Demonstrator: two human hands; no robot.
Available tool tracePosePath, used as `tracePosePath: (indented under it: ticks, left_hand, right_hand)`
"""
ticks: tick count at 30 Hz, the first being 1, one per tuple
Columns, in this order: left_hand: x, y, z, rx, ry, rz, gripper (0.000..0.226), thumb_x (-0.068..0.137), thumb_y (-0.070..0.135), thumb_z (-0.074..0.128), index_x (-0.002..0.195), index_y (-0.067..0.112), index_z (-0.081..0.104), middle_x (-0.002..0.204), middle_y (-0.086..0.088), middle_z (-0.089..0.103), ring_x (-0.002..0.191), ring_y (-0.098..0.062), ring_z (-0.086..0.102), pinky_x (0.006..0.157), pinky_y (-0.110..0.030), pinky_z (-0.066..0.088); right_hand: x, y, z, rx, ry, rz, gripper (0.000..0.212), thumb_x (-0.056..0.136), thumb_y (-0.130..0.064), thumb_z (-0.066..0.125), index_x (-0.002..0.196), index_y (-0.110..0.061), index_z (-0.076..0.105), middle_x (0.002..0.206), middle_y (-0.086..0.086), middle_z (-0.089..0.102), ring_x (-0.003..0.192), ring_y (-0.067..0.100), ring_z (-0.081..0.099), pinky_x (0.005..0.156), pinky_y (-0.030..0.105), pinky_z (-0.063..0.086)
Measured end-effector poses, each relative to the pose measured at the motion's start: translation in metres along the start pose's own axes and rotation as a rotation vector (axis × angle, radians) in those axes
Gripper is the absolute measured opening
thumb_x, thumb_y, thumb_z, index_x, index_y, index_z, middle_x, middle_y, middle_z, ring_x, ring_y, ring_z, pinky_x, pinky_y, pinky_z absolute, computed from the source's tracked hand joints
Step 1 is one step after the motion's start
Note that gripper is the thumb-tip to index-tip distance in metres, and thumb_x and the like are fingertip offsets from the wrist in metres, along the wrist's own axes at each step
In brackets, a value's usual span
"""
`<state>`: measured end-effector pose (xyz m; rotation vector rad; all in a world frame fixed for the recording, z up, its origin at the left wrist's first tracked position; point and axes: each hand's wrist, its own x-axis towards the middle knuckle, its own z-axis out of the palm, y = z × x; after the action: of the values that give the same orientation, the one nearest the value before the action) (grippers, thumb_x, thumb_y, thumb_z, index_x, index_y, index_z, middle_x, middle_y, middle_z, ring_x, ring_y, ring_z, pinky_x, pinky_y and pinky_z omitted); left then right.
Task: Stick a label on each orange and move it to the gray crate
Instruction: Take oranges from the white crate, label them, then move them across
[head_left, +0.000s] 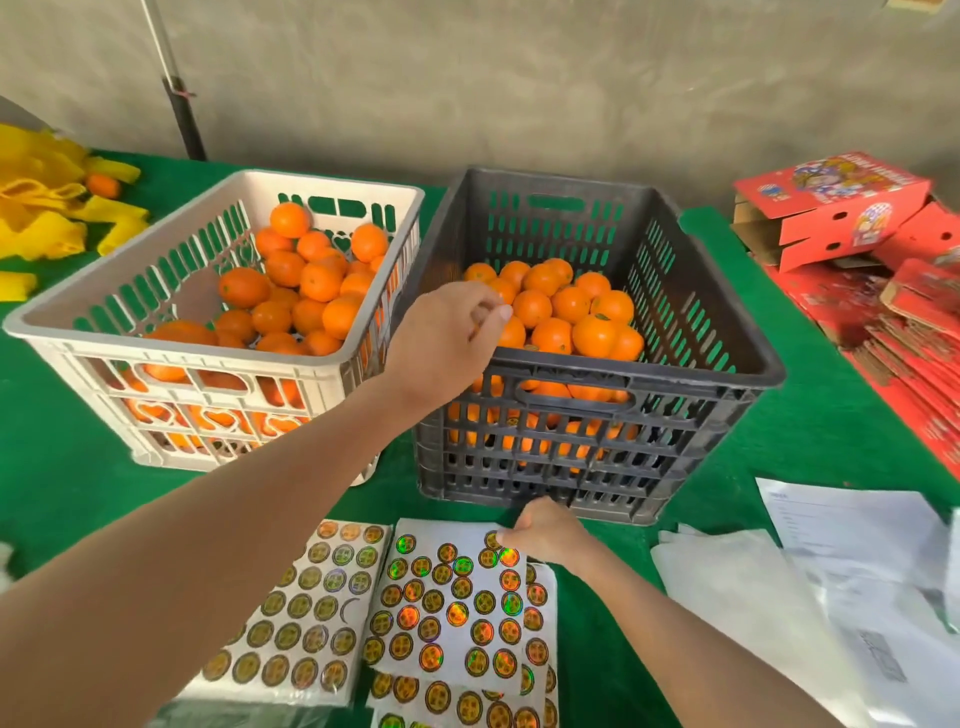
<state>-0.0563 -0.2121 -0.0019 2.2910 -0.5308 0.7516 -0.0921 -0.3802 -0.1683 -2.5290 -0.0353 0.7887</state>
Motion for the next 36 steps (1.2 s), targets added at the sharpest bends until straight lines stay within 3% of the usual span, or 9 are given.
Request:
tracePosePath:
  ticks: [3, 5, 8, 12, 16, 20, 24, 28, 36]
  left_hand:
    - [-0.039, 0.007, -0.008, -0.122, 0.176, 0.196, 0.018, 0.092, 0.011, 0.052, 0.099, -0.003, 0.062, 0.092, -0.003, 0.054, 0.084, -0.008, 0.049, 0.078, -0.014, 0.04]
    - [-0.077, 0.007, 0.0, -0.162, 0.072, 0.191, 0.016, 0.09, 0.008, 0.051, 0.096, -0.001, 0.063, 0.089, -0.005, 0.059, 0.082, -0.012, 0.054, 0.076, -0.018, 0.044]
    - [-0.104, -0.002, 0.019, -0.1, -0.384, -0.244, 0.026, 0.09, 0.01, 0.057, 0.115, 0.01, 0.063, 0.108, -0.003, 0.066, 0.102, -0.018, 0.06, 0.092, -0.028, 0.046]
    - [-0.102, -0.019, 0.042, -0.184, -0.953, -0.555, 0.043, 0.083, 0.017, 0.07, 0.125, 0.012, 0.061, 0.12, -0.002, 0.064, 0.113, -0.018, 0.058, 0.097, -0.026, 0.043]
    - [-0.103, -0.026, 0.054, -0.342, -0.97, -0.603, 0.026, 0.078, 0.002, 0.071, 0.102, 0.012, 0.073, 0.088, -0.001, 0.069, 0.076, -0.009, 0.064, 0.062, -0.013, 0.048]
    - [-0.1, -0.029, 0.061, -0.32, -1.061, -0.563, 0.04, 0.079, 0.008, 0.07, 0.117, 0.018, 0.066, 0.094, 0.013, 0.062, 0.086, -0.003, 0.058, 0.068, -0.014, 0.042]
    - [-0.101, -0.034, 0.066, -0.316, -1.13, -0.544, 0.048, 0.078, 0.013, 0.071, 0.123, 0.027, 0.06, 0.106, 0.019, 0.054, 0.1, 0.001, 0.051, 0.073, -0.011, 0.038]
    - [-0.104, -0.034, 0.069, -0.347, -1.143, -0.567, 0.047, 0.071, 0.02, 0.079, 0.113, 0.03, 0.06, 0.098, 0.021, 0.059, 0.089, 0.01, 0.053, 0.071, -0.012, 0.041]
    - [-0.103, -0.036, 0.077, -0.311, -1.153, -0.528, 0.058, 0.067, 0.013, 0.081, 0.121, 0.018, 0.06, 0.105, -0.003, 0.068, 0.091, -0.018, 0.067, 0.075, -0.028, 0.056]
  right_hand:
    - [-0.007, 0.003, 0.002, 0.285, 0.056, -0.048, 0.016, 0.086, -0.008, 0.06, 0.076, 0.006, 0.06, 0.069, 0.02, 0.044, 0.068, 0.017, 0.047, 0.062, 0.025, 0.036]
    - [-0.018, 0.005, -0.002, 0.488, 0.074, -0.092, 0.013, 0.087, -0.006, 0.062, 0.077, -0.012, 0.058, 0.075, 0.004, 0.054, 0.07, 0.009, 0.052, 0.061, 0.019, 0.042]
    - [-0.034, 0.007, -0.007, 0.612, 0.119, -0.159, 0.024, 0.087, -0.004, 0.065, 0.074, -0.019, 0.052, 0.073, -0.008, 0.049, 0.069, 0.005, 0.05, 0.062, 0.019, 0.042]
    - [-0.05, 0.007, -0.011, 0.724, 0.132, -0.194, 0.018, 0.086, -0.002, 0.065, 0.083, -0.017, 0.055, 0.082, 0.018, 0.059, 0.072, 0.018, 0.054, 0.062, 0.023, 0.043]
    - [-0.06, 0.012, -0.011, 0.508, 0.284, -0.34, 0.025, 0.084, -0.006, 0.068, 0.091, -0.025, 0.054, 0.083, 0.012, 0.06, 0.077, 0.016, 0.056, 0.071, 0.029, 0.045]
    - [-0.063, 0.02, -0.002, 0.114, 0.483, -0.572, 0.027, 0.082, -0.01, 0.071, 0.106, -0.021, 0.069, 0.117, -0.004, 0.052, 0.114, 0.011, 0.043, 0.101, 0.021, 0.029]
    - [-0.063, 0.02, 0.001, -0.026, 0.551, -0.691, 0.019, 0.078, -0.006, 0.074, 0.094, -0.017, 0.075, 0.117, 0.006, 0.058, 0.115, 0.024, 0.049, 0.099, 0.037, 0.037]
    - [-0.063, 0.019, 0.004, -0.008, 0.617, -0.765, 0.01, 0.076, -0.003, 0.076, 0.077, -0.012, 0.071, 0.103, 0.004, 0.063, 0.099, 0.022, 0.055, 0.086, 0.032, 0.044]
    - [-0.067, 0.015, 0.004, 0.421, 0.53, -0.555, 0.025, 0.079, 0.001, 0.072, 0.073, -0.023, 0.069, 0.092, -0.009, 0.065, 0.09, 0.003, 0.06, 0.083, 0.021, 0.048]
